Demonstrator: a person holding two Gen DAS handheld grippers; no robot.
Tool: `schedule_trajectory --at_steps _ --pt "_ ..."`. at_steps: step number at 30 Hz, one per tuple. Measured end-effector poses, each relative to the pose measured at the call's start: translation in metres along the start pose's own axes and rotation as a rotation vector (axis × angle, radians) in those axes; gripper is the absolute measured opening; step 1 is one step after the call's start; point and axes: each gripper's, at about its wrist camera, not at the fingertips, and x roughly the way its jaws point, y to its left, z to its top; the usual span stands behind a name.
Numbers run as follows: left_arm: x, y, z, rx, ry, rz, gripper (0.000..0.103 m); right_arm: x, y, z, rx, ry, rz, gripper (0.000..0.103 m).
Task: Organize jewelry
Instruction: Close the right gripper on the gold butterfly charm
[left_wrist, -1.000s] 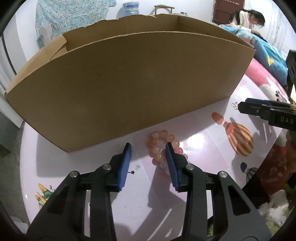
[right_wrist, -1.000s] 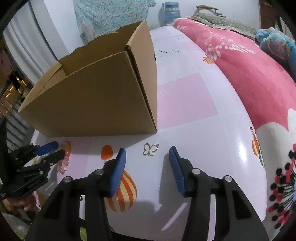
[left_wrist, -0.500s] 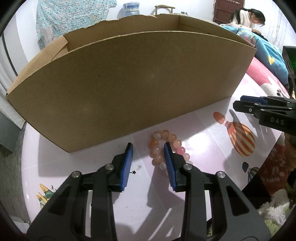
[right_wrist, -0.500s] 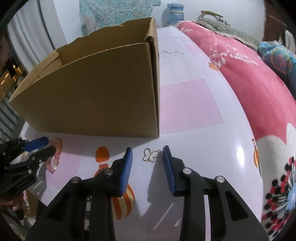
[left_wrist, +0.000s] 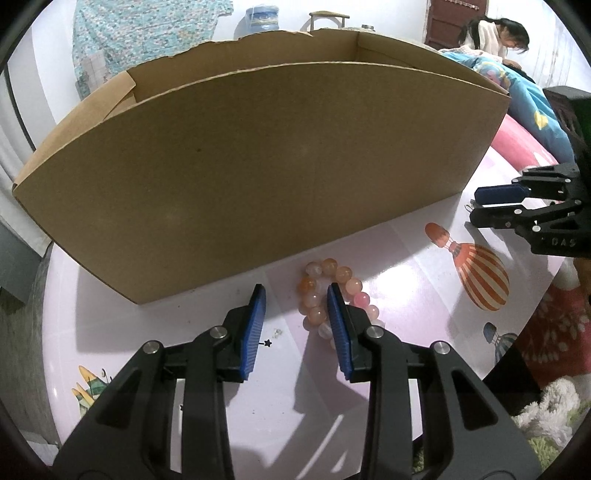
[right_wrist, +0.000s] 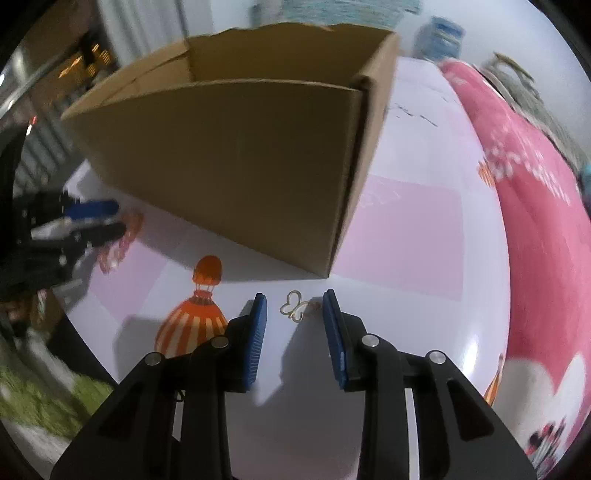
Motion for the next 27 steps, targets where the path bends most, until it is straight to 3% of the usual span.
schedule_trajectory --at_steps 8,27 --pt "0.000 0.000 0.000 -0.002 0.000 -0.001 0.033 0.001 0.007 0.007 -0.081 0.037 0.023 0.026" --pt "-0.001 0.000 0.000 0.000 0.000 0.000 0.033 -0.006 0.013 0.004 0.023 0.038 0.000 0.020"
